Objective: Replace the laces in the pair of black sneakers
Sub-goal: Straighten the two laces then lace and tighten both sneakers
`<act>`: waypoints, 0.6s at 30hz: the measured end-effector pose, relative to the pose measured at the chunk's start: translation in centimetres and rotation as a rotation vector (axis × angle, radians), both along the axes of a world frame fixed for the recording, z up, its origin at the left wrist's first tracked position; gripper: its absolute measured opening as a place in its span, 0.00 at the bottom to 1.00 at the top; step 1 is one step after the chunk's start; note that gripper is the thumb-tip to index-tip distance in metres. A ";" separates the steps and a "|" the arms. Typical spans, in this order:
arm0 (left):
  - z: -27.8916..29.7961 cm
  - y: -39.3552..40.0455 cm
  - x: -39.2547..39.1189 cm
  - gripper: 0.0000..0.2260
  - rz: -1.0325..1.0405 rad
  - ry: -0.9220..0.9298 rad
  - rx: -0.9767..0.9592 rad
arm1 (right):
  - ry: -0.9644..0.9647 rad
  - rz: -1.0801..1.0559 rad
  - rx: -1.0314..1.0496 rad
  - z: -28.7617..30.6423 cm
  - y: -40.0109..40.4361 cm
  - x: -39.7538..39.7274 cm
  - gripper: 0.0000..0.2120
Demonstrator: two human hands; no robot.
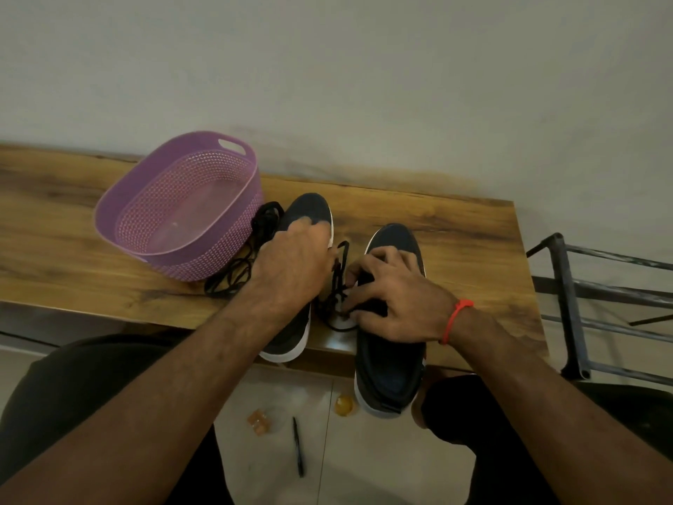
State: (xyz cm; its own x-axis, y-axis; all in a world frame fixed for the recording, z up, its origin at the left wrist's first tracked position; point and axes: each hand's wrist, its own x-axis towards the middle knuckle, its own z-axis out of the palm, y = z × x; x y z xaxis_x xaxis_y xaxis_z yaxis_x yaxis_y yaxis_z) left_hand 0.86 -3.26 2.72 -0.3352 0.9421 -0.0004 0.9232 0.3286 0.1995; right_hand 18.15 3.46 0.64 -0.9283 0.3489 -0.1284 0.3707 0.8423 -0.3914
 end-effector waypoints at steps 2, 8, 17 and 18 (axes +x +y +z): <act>-0.4 0.1 0.9 0.11 -0.056 0.021 -0.004 | -0.013 0.025 0.023 0.0 0.1 0.0 0.19; -2.3 0.8 2.0 0.09 -0.038 -0.277 -0.121 | 0.153 -0.185 -0.009 0.8 1.8 0.8 0.24; -3.2 1.8 2.5 0.05 0.015 -0.465 -0.136 | 0.079 -0.595 -0.091 0.6 4.2 2.0 0.03; -3.1 1.9 2.4 0.04 0.016 -0.467 -0.115 | 0.055 -0.622 -0.120 0.8 4.2 2.0 0.04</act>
